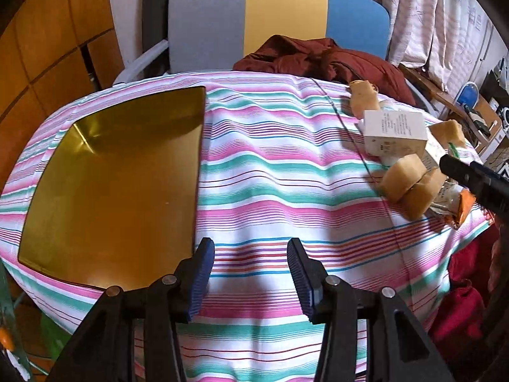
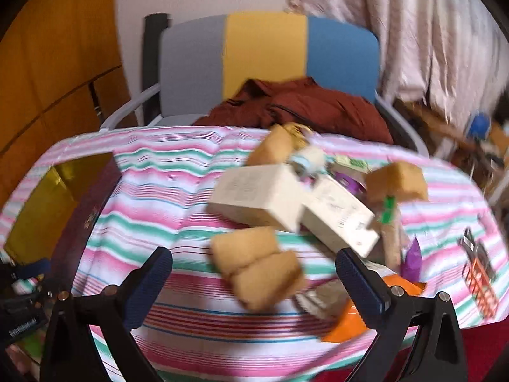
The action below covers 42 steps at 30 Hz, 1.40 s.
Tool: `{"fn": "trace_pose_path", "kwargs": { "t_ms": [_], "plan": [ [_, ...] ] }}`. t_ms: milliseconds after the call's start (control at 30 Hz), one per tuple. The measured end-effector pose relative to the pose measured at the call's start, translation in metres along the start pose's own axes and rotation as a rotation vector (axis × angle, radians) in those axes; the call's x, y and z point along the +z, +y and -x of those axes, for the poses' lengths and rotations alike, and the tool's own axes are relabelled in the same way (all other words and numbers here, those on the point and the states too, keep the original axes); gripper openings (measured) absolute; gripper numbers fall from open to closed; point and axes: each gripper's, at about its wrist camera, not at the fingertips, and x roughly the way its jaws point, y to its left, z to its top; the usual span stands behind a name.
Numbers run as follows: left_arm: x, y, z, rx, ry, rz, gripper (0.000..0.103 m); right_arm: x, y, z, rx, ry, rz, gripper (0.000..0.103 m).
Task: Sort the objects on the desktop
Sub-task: 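Move both tools from the gold tray toward the cluster of items, then reach the left tool toward the two tan sponges near the right tool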
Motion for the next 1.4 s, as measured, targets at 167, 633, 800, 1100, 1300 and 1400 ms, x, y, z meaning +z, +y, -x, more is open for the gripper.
{"fn": "trace_pose_path", "kwargs": {
  "t_ms": [167,633,800,1100,1300,1400],
  "plan": [
    [0.003,-0.014,-0.002,-0.032,0.001,-0.022,0.048,0.012,-0.028,-0.024,0.044,0.156,0.032,0.102],
    [0.026,-0.078,-0.032,-0.083,0.020,-0.167,0.048,-0.002,-0.034,-0.067,0.227,0.297,0.000,0.075],
    [0.041,-0.099,-0.038,-0.107,0.000,-0.189,0.048,-0.006,-0.029,-0.063,0.228,0.299,0.026,0.071],
    [0.055,-0.123,-0.043,-0.090,-0.022,-0.242,0.048,-0.006,-0.060,-0.051,0.202,0.264,-0.098,0.058],
    [0.057,-0.134,-0.048,-0.080,-0.035,-0.271,0.048,-0.005,-0.068,-0.051,0.194,0.276,-0.117,0.063],
    [0.059,-0.138,-0.050,-0.080,-0.037,-0.282,0.048,-0.009,-0.071,-0.048,0.140,0.274,-0.114,0.076]
  ]
}}
